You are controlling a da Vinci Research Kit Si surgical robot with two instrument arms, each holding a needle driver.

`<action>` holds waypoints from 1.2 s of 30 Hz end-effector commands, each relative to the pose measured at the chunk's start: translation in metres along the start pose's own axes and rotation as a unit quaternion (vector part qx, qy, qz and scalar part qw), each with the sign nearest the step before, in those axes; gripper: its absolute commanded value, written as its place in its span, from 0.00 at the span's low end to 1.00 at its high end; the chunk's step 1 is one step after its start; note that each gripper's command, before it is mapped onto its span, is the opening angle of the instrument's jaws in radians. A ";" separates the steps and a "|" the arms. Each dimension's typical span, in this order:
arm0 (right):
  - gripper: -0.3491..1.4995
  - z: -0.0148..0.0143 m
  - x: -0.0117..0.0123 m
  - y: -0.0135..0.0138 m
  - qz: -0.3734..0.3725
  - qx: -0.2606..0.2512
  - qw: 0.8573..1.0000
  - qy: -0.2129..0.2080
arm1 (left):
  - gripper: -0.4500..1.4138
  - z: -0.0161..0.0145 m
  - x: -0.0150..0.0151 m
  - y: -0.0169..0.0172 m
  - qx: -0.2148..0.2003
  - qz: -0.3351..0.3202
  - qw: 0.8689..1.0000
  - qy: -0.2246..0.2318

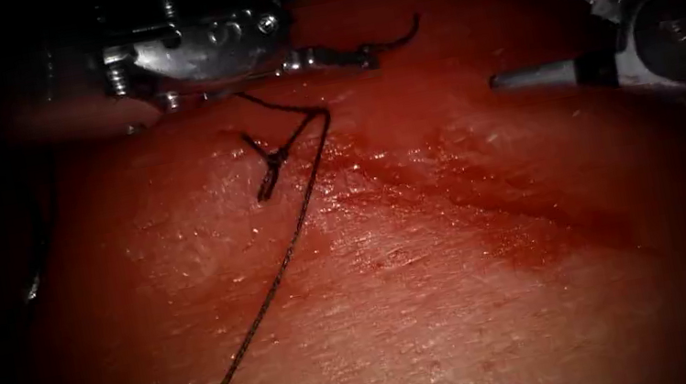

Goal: Wound Closure

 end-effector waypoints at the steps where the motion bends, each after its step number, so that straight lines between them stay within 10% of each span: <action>1: 0.66 -0.0012 -0.0009 -0.0009 0.004 0.006 1.000 0.001 | 0.50 0.0008 0.0004 0.0008 -0.002 0.003 1.000 0.002; 3: 0.46 -0.0042 -0.0016 -0.0016 0.011 0.017 1.000 0.007 | 0.50 0.0016 0.0017 0.0032 -0.008 -0.007 1.000 0.006; 8: 0.48 -0.0100 -0.0036 -0.0040 0.051 0.016 0.999 0.000 | 0.50 0.0045 0.0054 0.0083 -0.024 -0.018 0.999 0.016; 10: 0.29 -0.0118 -0.0046 -0.0051 0.089 0.019 0.996 0.003 | 0.50 0.0055 0.0070 0.0107 -0.033 -0.016 0.999 0.015; 14: 0.28 -0.0135 -0.0057 -0.0060 0.119 0.007 0.993 -0.002 | 0.50 0.0069 0.0089 0.0132 -0.038 -0.015 0.999 0.010; 22: 0.41 -0.0133 -0.0064 -0.0070 0.155 -0.014 0.988 -0.011 | 0.52 0.0094 0.0101 0.0167 -0.063 -0.009 0.998 -0.017; 26: 0.00 -0.0128 -0.0073 -0.0082 0.161 -0.020 0.987 -0.008 | 0.55 0.0104 0.0080 0.0200 -0.082 0.010 0.995 -0.059; 36: 0.00 -0.0077 -0.0102 -0.0114 0.156 -0.050 0.987 -0.011 | 0.60 0.0088 0.0068 0.0198 -0.068 0.022 0.992 -0.104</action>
